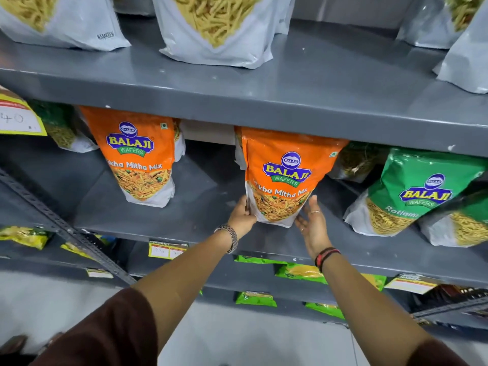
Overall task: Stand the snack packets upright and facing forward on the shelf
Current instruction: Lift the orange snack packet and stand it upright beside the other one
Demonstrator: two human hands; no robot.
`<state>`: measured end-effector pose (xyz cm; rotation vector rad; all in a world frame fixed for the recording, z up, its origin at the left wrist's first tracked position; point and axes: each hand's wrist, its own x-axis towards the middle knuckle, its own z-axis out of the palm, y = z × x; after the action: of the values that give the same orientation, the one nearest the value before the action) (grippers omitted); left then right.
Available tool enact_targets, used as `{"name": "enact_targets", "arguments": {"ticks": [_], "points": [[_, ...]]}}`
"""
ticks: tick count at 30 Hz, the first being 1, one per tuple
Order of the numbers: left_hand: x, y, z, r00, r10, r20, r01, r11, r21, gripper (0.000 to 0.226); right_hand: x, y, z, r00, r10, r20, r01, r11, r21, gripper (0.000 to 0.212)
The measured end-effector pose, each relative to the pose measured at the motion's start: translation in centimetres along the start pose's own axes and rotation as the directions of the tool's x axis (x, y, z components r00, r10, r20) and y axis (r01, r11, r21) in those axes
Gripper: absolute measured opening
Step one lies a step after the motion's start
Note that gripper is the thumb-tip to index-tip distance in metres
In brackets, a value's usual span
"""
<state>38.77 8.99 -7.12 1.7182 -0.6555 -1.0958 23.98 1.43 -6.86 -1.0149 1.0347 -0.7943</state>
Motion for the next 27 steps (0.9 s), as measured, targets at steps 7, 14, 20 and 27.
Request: {"name": "enact_targets", "arguments": {"ticks": [7, 14, 20, 27], "points": [[0.3, 0.0, -2.5, 0.998, 0.021, -0.057, -0.023, 0.999, -0.044, 0.051, -0.2, 0.2, 3.0, 1.000, 0.014, 0.016, -0.014, 1.000, -0.007, 0.034], [0.7, -0.3, -4.8, 0.993, 0.019, -0.113, -0.028, 0.996, -0.080, 0.046, -0.2, 0.5, 5.6, 0.999, 0.034, 0.025, -0.035, 0.999, 0.008, 0.037], [0.7, -1.3, -5.3, 0.993, 0.028, -0.114, -0.044, 0.989, -0.144, 0.047, 0.0, 0.7, 6.1, 0.998, 0.048, 0.027, -0.048, 0.999, 0.015, 0.038], [1.3, -2.5, -5.1, 0.945, -0.184, -0.269, 0.166, 0.982, -0.088, 0.046, -0.4, 2.1, 2.9, 0.995, 0.018, -0.097, -0.020, 1.000, -0.016, 0.058]]}}
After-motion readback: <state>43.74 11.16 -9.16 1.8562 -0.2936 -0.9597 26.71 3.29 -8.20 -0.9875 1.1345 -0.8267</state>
